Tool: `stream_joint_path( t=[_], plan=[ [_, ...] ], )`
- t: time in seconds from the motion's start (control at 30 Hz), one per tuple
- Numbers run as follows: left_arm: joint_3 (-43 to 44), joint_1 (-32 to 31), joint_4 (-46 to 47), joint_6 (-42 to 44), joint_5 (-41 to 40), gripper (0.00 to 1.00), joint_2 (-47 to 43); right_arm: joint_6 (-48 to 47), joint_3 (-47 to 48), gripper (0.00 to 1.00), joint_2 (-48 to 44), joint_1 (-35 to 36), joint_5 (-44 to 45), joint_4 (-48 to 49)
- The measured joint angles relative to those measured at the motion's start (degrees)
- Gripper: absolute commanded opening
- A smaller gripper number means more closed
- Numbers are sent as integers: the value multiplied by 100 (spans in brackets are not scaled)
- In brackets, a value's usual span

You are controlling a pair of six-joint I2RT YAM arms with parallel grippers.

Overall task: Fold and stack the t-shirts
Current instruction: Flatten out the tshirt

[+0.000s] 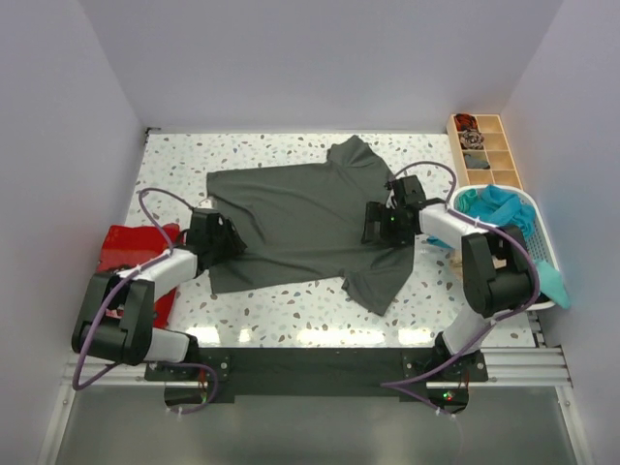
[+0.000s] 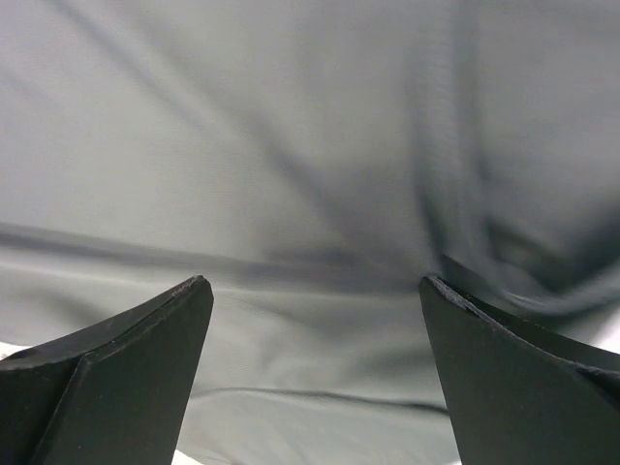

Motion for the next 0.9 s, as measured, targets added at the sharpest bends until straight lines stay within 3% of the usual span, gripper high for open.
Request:
stream_joint_path(
  t=[0.5, 0.67, 0.9],
  plan=[
    [127, -221, -2074, 33, -48, 58, -765, -7, -435, 92, -2013, 219, 249, -1523],
    [601, -223, -2393, 35, -42, 59, -887, 20, -415, 91, -1971, 225, -177, -1392],
    [796, -223, -2260, 35, 63, 63, -1416, 72, -1082, 91, -1620, 240, -828, -787]
  ],
)
